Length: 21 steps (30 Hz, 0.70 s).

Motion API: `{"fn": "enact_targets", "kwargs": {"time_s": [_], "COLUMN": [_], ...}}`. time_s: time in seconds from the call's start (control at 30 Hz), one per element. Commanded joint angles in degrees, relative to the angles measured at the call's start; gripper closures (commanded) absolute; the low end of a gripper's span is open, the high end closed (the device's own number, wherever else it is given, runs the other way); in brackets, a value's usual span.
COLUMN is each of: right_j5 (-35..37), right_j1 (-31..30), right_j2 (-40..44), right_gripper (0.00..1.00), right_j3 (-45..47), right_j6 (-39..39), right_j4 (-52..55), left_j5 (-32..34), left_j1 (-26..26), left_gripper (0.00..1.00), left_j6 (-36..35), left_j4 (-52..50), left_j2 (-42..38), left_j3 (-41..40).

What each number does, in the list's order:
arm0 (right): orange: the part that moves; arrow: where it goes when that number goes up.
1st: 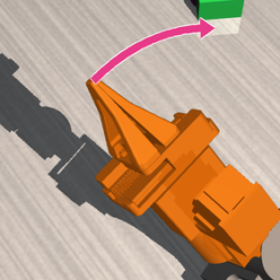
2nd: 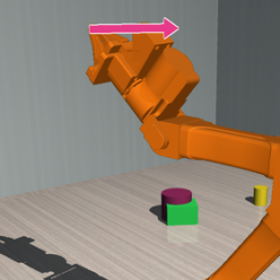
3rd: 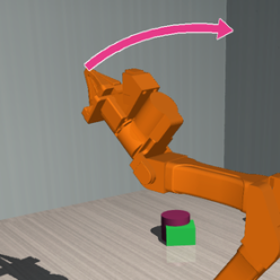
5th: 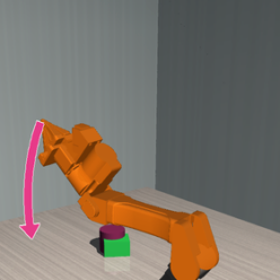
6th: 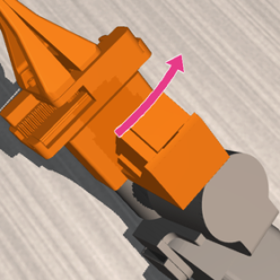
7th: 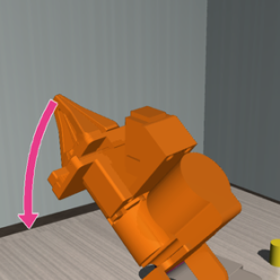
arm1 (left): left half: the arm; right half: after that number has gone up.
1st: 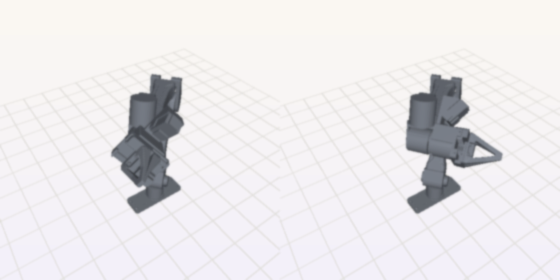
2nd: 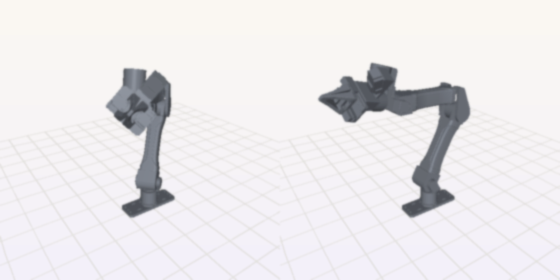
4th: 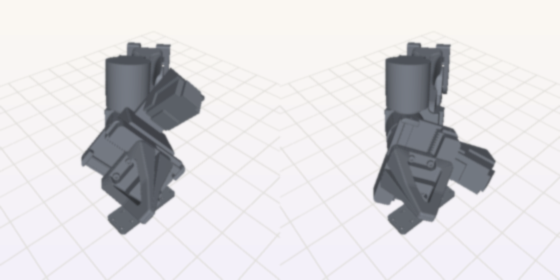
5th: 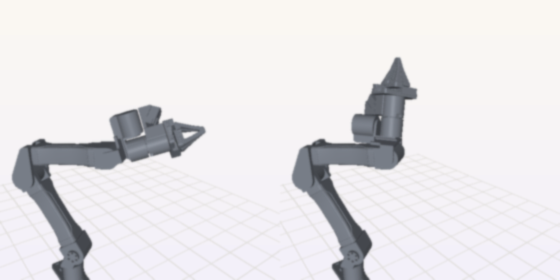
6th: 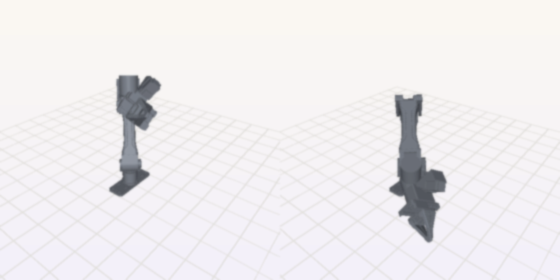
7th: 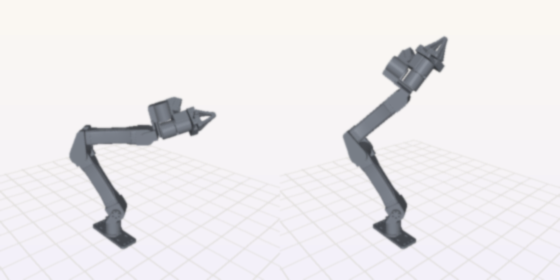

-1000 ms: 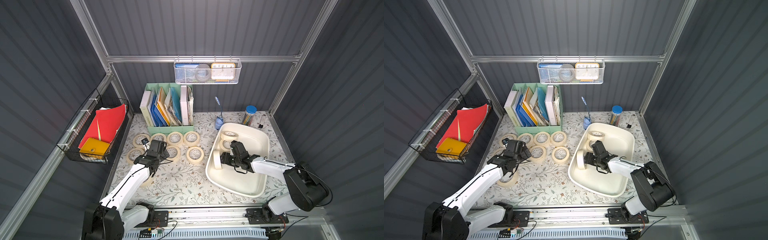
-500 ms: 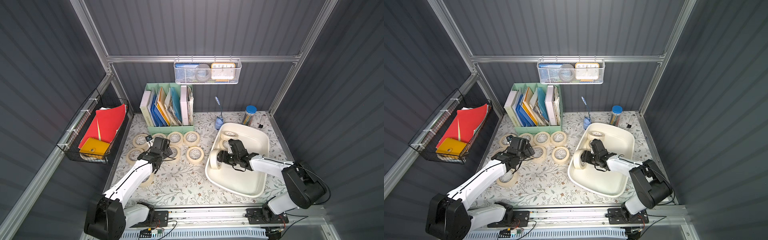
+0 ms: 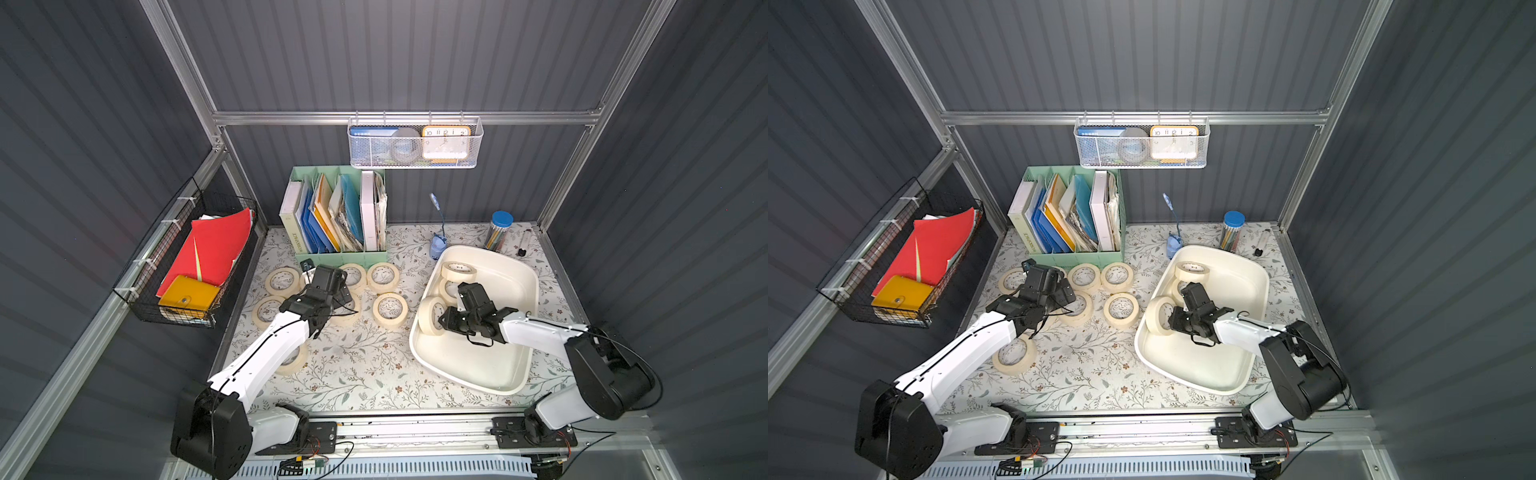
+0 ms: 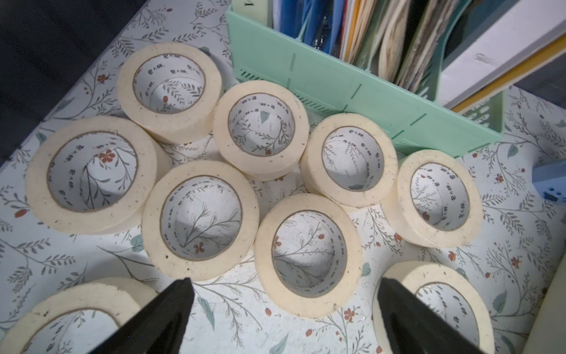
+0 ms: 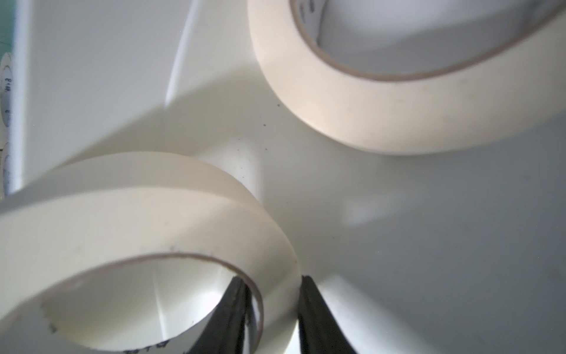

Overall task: Take out the art tape in the storage box
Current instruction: Pick up the art tape from the storage box.

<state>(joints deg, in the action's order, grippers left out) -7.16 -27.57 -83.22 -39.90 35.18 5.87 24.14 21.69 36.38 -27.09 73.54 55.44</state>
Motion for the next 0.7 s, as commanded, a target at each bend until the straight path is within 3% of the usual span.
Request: {"fn": "enact_targets", "kwargs": {"time_s": [0.0,0.07,0.23,0.37,0.67], "right_j5": [6.21,9.14,17.71,19.83,19.93], "right_j1": [-0.27,-0.31,-0.20,0.06,0.11], "right_j2": [5.16,7.97,9.68,6.37,3.47], "right_gripper": [0.85,0.99,1.00,1.00,1.00], "right_j3": [-2.53,-4.87,-15.42,-24.06,-27.19], "right_j6": [-3.43,-4.83,-7.50,-7.31,-6.17], "right_j4": [13.28,19.45,38.82,49.41,49.39], "left_j5": [2.44,2.47,-0.43,-15.26,-32.18], "left_j1": [3.93,6.69,14.02,16.52,23.41], "left_gripper": [0.00,0.00,0.00,0.00,0.01], "left_j6": [-5.04,-7.07,-12.33,-13.39,-16.14], "left_j4": [-3.77,-5.07,-5.69,-4.84,-5.52], "left_j2": [3.32,5.86,11.32,15.36,22.15], "left_j3": [5.41,9.22,19.05,24.97,35.51]}}
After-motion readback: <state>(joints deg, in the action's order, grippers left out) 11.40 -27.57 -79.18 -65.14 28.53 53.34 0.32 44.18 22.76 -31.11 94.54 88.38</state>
